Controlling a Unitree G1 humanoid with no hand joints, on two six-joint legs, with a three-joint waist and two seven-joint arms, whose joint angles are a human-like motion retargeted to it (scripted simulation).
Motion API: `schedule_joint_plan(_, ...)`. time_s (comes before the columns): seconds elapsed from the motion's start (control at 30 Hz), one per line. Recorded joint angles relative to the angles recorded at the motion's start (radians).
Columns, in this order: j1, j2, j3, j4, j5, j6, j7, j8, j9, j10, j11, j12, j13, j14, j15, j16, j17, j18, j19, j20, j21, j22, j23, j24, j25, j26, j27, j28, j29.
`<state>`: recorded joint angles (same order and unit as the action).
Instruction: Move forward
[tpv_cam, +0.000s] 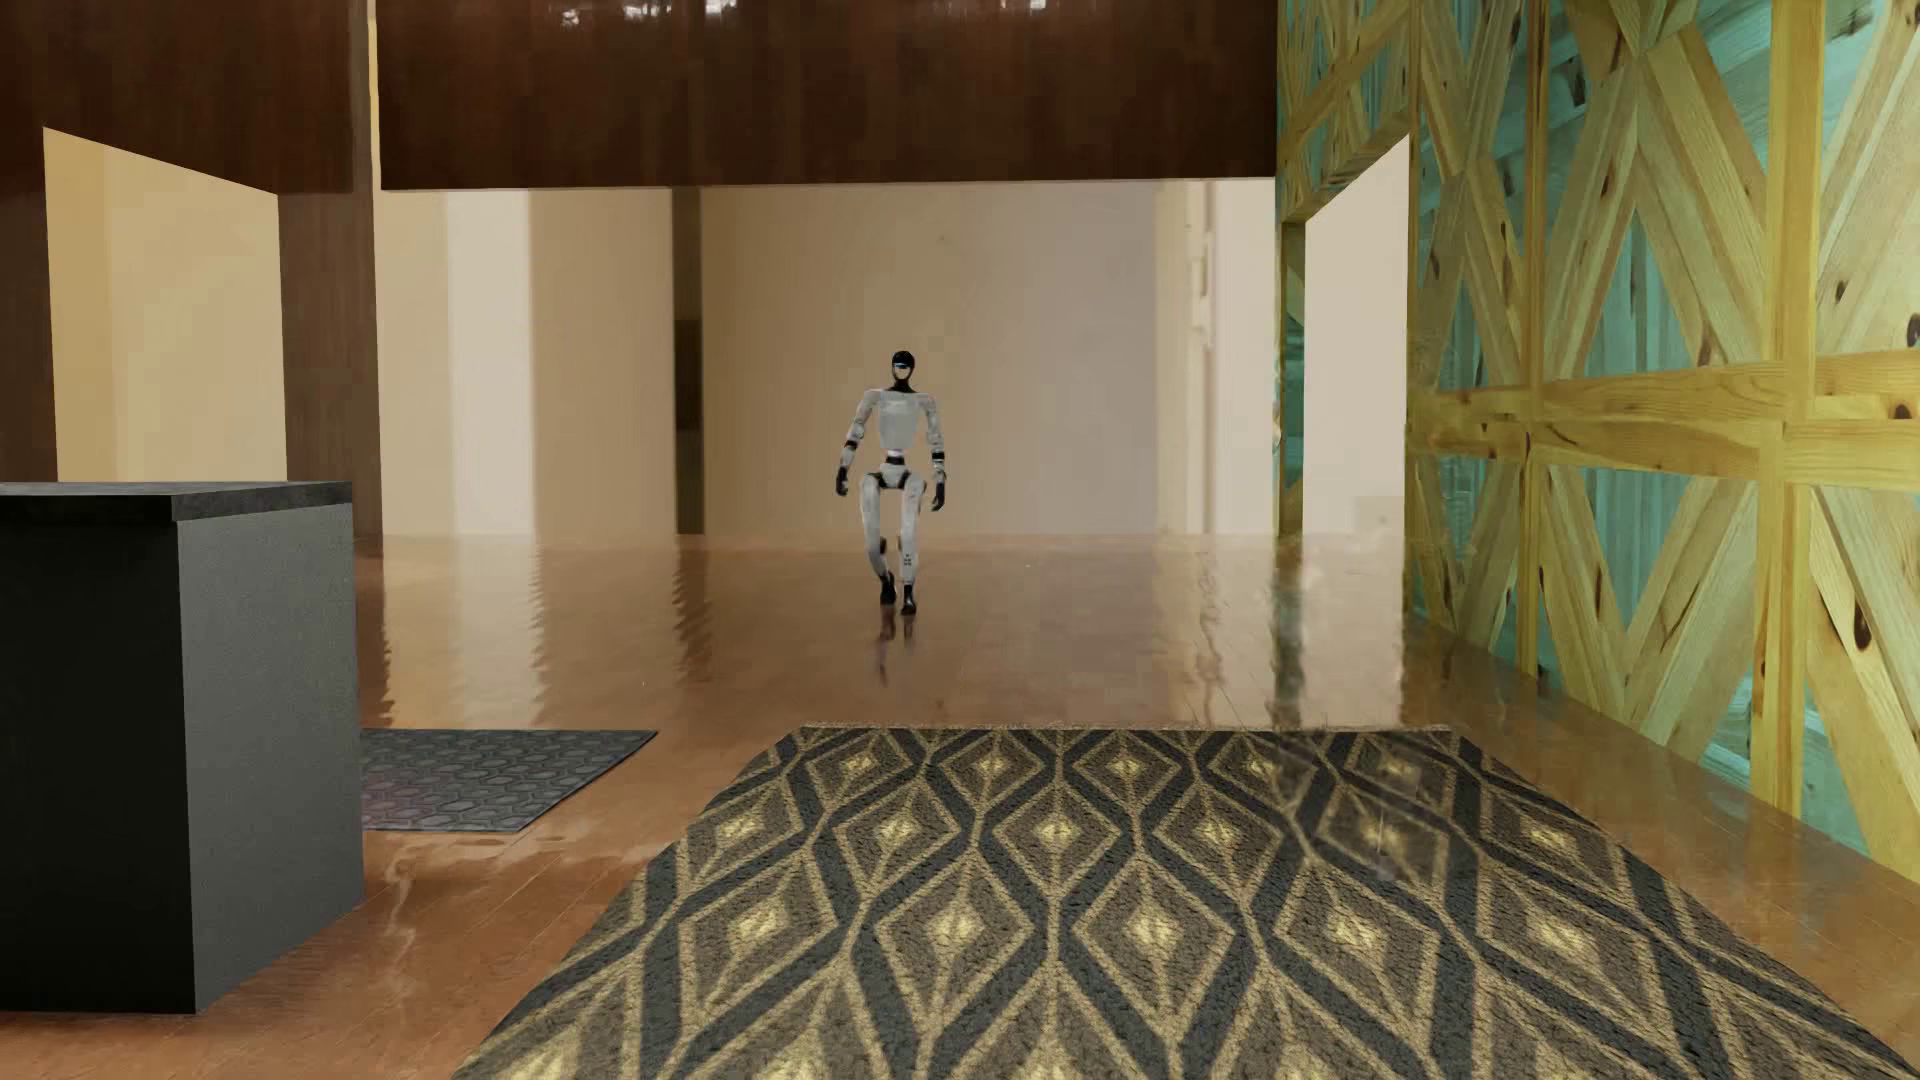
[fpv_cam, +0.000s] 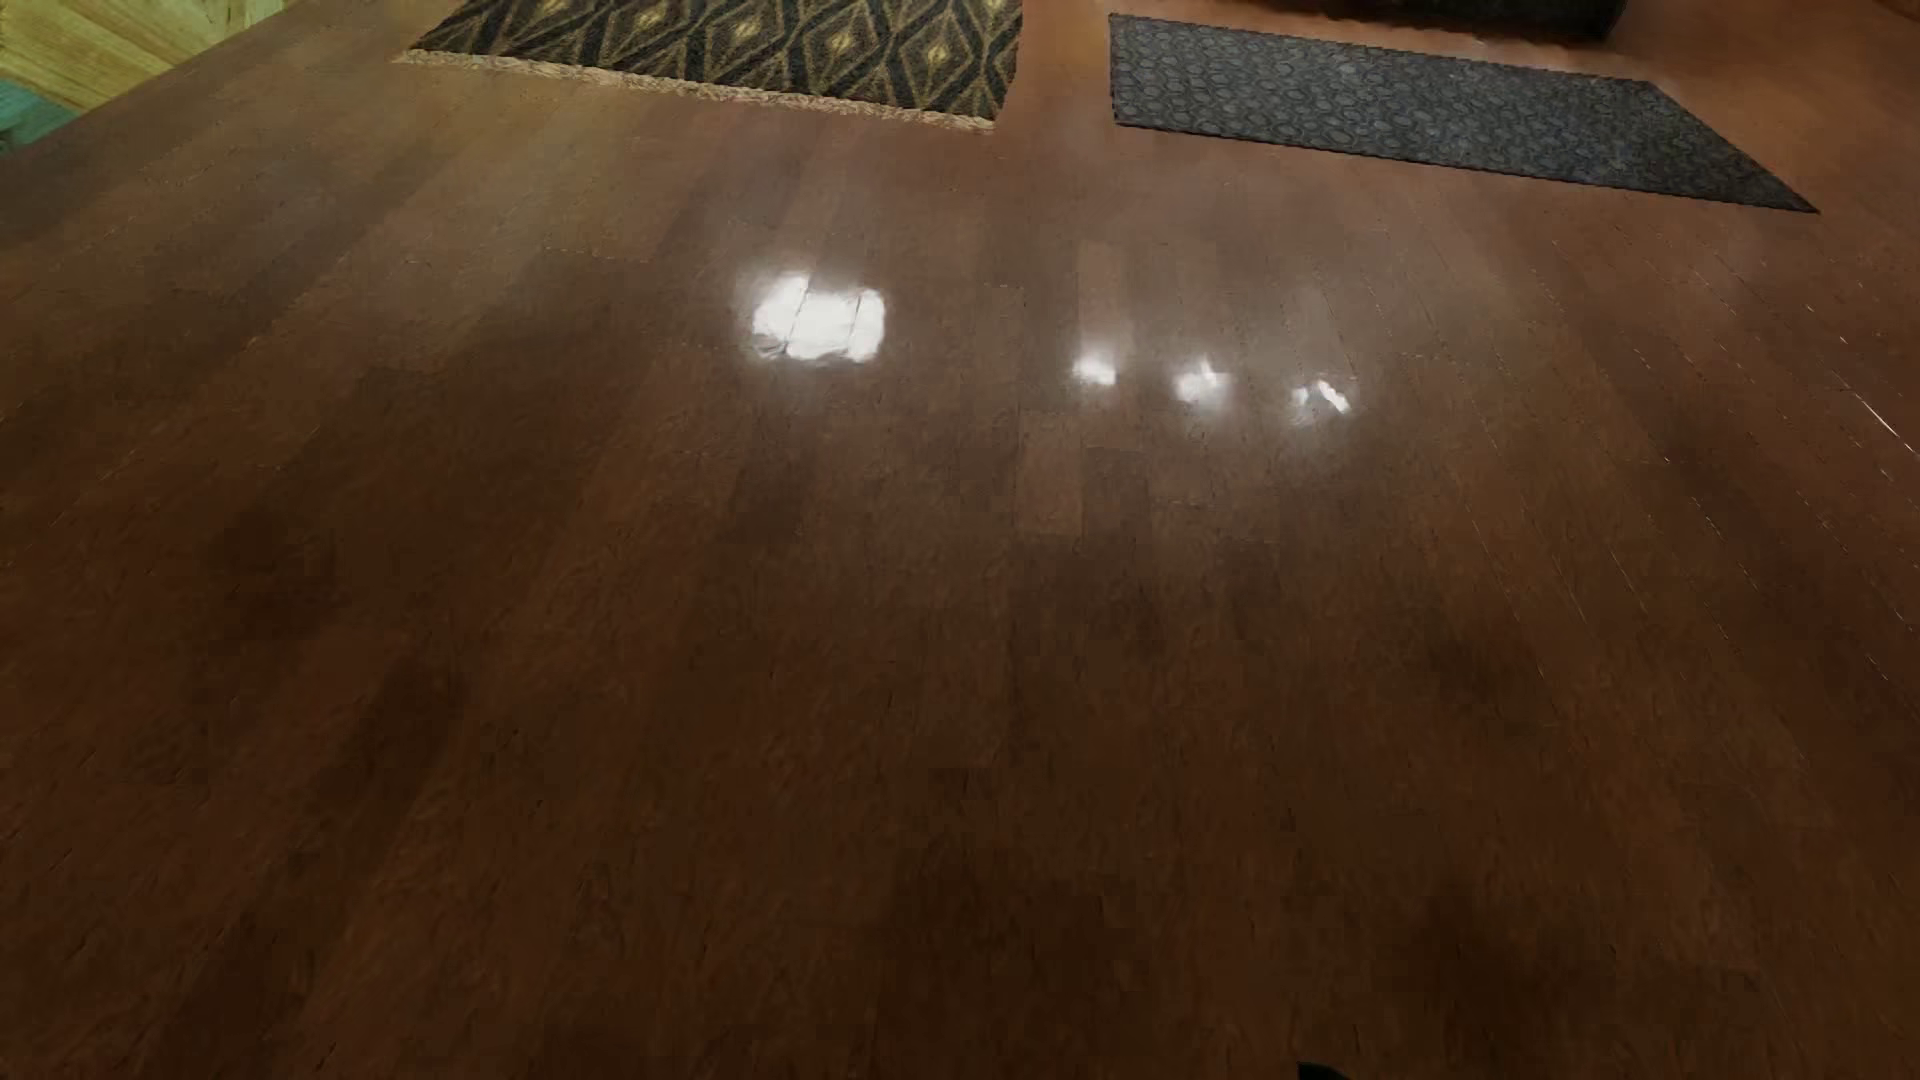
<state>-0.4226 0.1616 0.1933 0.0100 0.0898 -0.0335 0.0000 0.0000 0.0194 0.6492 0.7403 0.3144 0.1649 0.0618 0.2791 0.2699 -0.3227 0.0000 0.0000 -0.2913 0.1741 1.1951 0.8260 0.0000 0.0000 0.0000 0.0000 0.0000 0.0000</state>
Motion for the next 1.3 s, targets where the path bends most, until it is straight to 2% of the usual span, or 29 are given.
schedule_joint_plan(0.03,0.032,-0.113,-0.020,-0.018,0.014,0.010,0.000,0.000,-0.003,0.004,0.175,-0.012,0.015,-0.043,0.105,0.001,0.006,0.000,0.000,0.004,0.034,-0.010,0.016,0.000,0.000,0.000,0.000,0.000,0.000)
schedule_joint_plan(0.07,0.081,-0.214,-0.056,-0.037,0.020,0.020,0.000,0.000,0.005,0.000,0.335,-0.026,0.026,-0.081,0.109,0.003,0.002,0.000,0.000,-0.005,0.076,-0.031,0.033,0.000,0.000,0.000,0.000,0.000,0.000)
schedule_joint_plan(0.13,0.230,-0.380,-0.139,-0.053,0.014,0.041,0.000,0.000,0.020,-0.050,0.502,-0.060,0.065,-0.122,-0.001,0.014,0.010,0.000,0.000,-0.011,0.121,-0.087,0.057,0.000,0.000,0.000,0.000,0.000,0.000)
schedule_joint_plan(0.17,0.299,-0.448,-0.188,-0.044,0.022,0.057,0.000,0.000,0.024,-0.076,0.467,-0.087,0.083,-0.135,-0.008,0.021,0.013,0.000,0.000,-0.009,0.149,-0.111,0.071,0.000,0.000,0.000,0.000,0.000,0.000)
schedule_joint_plan(0.2,0.361,-0.517,-0.239,-0.035,0.010,0.068,0.000,0.000,0.032,-0.092,0.409,-0.112,0.106,-0.159,0.039,0.031,0.014,0.000,0.000,-0.003,0.163,-0.148,0.076,0.000,0.000,0.000,0.000,0.000,0.000)
schedule_joint_plan(0.3,0.529,-0.605,-0.344,-0.004,0.001,0.089,0.000,0.000,0.036,-0.145,-0.047,-0.181,0.158,-0.229,0.236,0.063,0.012,0.000,0.000,0.030,0.213,-0.265,0.077,0.000,0.000,0.000,0.000,0.000,0.000)
schedule_joint_plan(0.33,0.586,-0.610,-0.361,-0.010,-0.004,0.086,0.000,0.000,0.034,-0.155,-0.191,-0.196,0.173,-0.274,0.191,0.072,0.012,0.000,0.000,0.043,0.229,-0.299,0.082,0.000,0.000,0.000,0.000,0.000,0.000)
schedule_joint_plan(0.4,0.646,-0.575,-0.405,0.008,0.010,0.093,0.000,0.000,0.027,-0.136,-0.419,-0.233,0.184,-0.302,-0.312,0.082,0.021,0.000,0.000,0.074,0.258,-0.332,0.113,0.000,0.000,0.000,0.000,0.000,0.000)
schedule_joint_plan(0.43,0.671,-0.588,-0.416,0.020,0.021,0.096,0.000,0.000,0.027,-0.115,-0.303,-0.242,0.191,-0.278,-0.369,0.084,0.026,0.000,0.000,0.081,0.271,-0.339,0.133,0.000,0.000,0.000,0.000,0.000,0.000)
schedule_joint_plan(0.47,0.675,-0.616,-0.411,0.030,0.048,0.102,0.000,0.000,0.022,-0.061,-0.292,-0.243,0.194,-0.211,-0.174,0.084,0.031,0.000,0.000,0.089,0.285,-0.334,0.150,0.000,0.000,0.000,0.000,0.000,0.000)
schedule_joint_plan(0.5,0.670,-0.629,-0.403,0.044,0.075,0.115,0.000,0.000,0.014,0.001,-0.255,-0.230,0.200,-0.077,-0.039,0.076,0.037,0.000,0.000,0.095,0.288,-0.320,0.174,0.000,0.000,0.000,0.000,0.000,0.000)
schedule_joint_plan(0.53,0.637,-0.614,-0.378,0.063,0.101,0.125,0.000,0.000,0.008,0.135,-0.204,-0.203,0.204,0.126,0.010,0.065,0.038,0.000,0.000,0.096,0.288,-0.291,0.194,0.000,0.000,0.000,0.000,0.000,0.000)
schedule_joint_plan(0.57,0.542,-0.576,-0.371,0.088,0.120,0.141,0.000,0.000,0.002,0.303,-0.182,-0.184,0.200,0.290,-0.027,0.057,0.031,0.000,0.000,0.075,0.275,-0.269,0.191,0.000,0.000,0.000,0.000,0.000,0.000)
schedule_joint_plan(0.6,0.427,-0.542,-0.343,0.104,0.147,0.151,0.000,0.000,0.002,0.474,-0.169,-0.178,0.189,0.303,-0.066,0.054,0.025,0.000,0.000,0.035,0.269,-0.244,0.185,0.000,0.000,0.000,0.000,0.000,0.000)
schedule_joint_plan(0.67,0.256,-0.380,-0.282,0.094,0.157,0.139,0.000,0.000,0.021,0.697,-0.199,-0.158,0.166,-0.048,-0.178,0.046,0.015,0.000,0.000,-0.011,0.222,-0.204,0.142,0.000,0.000,0.000,0.000,0.000,0.000)
schedule_joint_plan(0.7,0.175,-0.297,-0.239,0.087,0.153,0.131,0.000,0.000,0.027,0.722,-0.221,-0.146,0.144,-0.111,-0.242,0.042,0.007,0.000,0.000,-0.026,0.208,-0.177,0.131,0.000,0.000,0.000,0.000,0.000,0.000)
schedule_joint_plan(0.73,0.107,-0.223,-0.184,0.078,0.138,0.117,0.000,0.000,0.025,0.689,-0.239,-0.128,0.132,-0.126,-0.309,0.038,-0.003,0.000,0.000,-0.043,0.192,-0.156,0.109,0.000,0.000,0.000,0.000,0.000,0.000)
schedule_joint_plan(0.8,0.016,-0.067,-0.091,0.076,0.097,0.096,0.000,0.000,0.030,0.457,-0.305,-0.089,0.087,-0.098,-0.442,0.037,-0.030,0.000,0.000,-0.040,0.171,-0.151,0.054,0.000,0.000,0.000,0.000,0.000,0.000)
schedule_joint_plan(0.87,-0.024,0.024,-0.030,0.085,0.070,0.084,0.000,0.000,0.017,0.076,-0.324,-0.046,0.038,0.002,-0.553,0.036,-0.053,0.000,0.000,-0.007,0.145,-0.183,-0.003,0.000,0.000,0.000,0.000,0.000,0.000)
schedule_joint_plan(0.9,-0.023,0.049,-0.004,0.093,0.063,0.082,0.000,0.000,-0.001,-0.062,-0.323,-0.033,0.011,-0.009,-0.585,0.036,-0.062,0.000,0.000,-0.015,0.128,-0.169,-0.019,0.000,0.000,0.000,0.000,0.000,0.000)
schedule_joint_plan(0.93,-0.001,0.079,0.015,0.093,0.040,0.076,0.000,0.000,-0.011,-0.456,-0.319,-0.020,-0.017,0.116,-0.597,0.034,-0.066,0.000,0.000,-0.019,0.105,-0.158,-0.030,0.000,0.000,0.000,0.000,0.000,0.000)
schedule_joint_plan(0.97,-0.033,0.091,0.024,0.092,0.030,0.070,0.000,0.000,-0.017,-0.210,-0.311,-0.014,-0.038,0.040,-0.564,0.033,-0.063,0.000,0.000,-0.020,0.080,-0.139,-0.030,0.000,0.000,0.000,0.000,0.000,0.000)
schedule_joint_plan(1.0,-0.052,0.122,0.028,0.078,0.008,0.061,0.000,0.000,-0.014,-0.131,-0.295,-0.007,-0.051,0.039,-0.499,0.029,-0.059,0.000,0.000,-0.044,0.067,-0.105,-0.024,0.000,0.000,0.000,0.000,0.000,0.000)
schedule_joint_plan(1.03,-0.073,0.121,0.024,0.065,0.005,0.049,0.000,0.000,-0.017,-0.062,-0.242,-0.014,-0.046,0.077,-0.369,0.024,-0.050,0.000,0.000,-0.083,0.056,-0.055,-0.016,0.000,0.000,0.000,0.000,0.000,0.000)
schedule_joint_plan(1.07,-0.055,0.117,0.027,0.052,-0.007,0.035,0.000,0.000,-0.015,0.009,-0.133,-0.013,-0.024,0.063,-0.198,0.021,-0.033,0.000,0.000,-0.099,0.048,-0.028,-0.003,0.000,0.000,0.000,0.000,0.000,0.000)
schedule_joint_plan(1.13,-0.003,-0.047,0.020,0.017,-0.034,0.038,0.000,0.000,-0.024,0.076,0.165,-0.011,0.001,-0.057,0.099,0.016,-0.026,0.000,0.000,-0.082,0.102,-0.051,0.009,0.000,0.000,0.000,0.000,0.000,0.000)
schedule_joint_plan(1.17,0.047,-0.166,-0.002,-0.012,-0.041,0.044,0.000,0.000,-0.012,0.081,0.345,-0.021,0.009,-0.118,0.192,0.012,-0.034,0.000,0.000,-0.091,0.148,-0.072,0.006,0.000,0.000,0.000,0.000,0.000,0.000)
schedule_joint_plan(1.23,0.190,-0.325,-0.069,-0.033,-0.036,0.059,0.000,0.000,0.012,0.042,0.546,-0.057,0.028,-0.174,0.033,0.021,-0.016,0.000,0.000,-0.092,0.169,-0.118,0.026,0.000,0.000,0.000,0.000,0.000,0.000)
schedule_joint_plan(1.3,0.334,-0.465,-0.181,-0.025,-0.018,0.083,0.000,0.000,0.025,-0.038,0.486,-0.117,0.063,-0.192,-0.062,0.037,0.003,0.000,0.000,-0.076,0.185,-0.146,0.045,0.000,0.000,0.000,0.000,0.000,0.000)
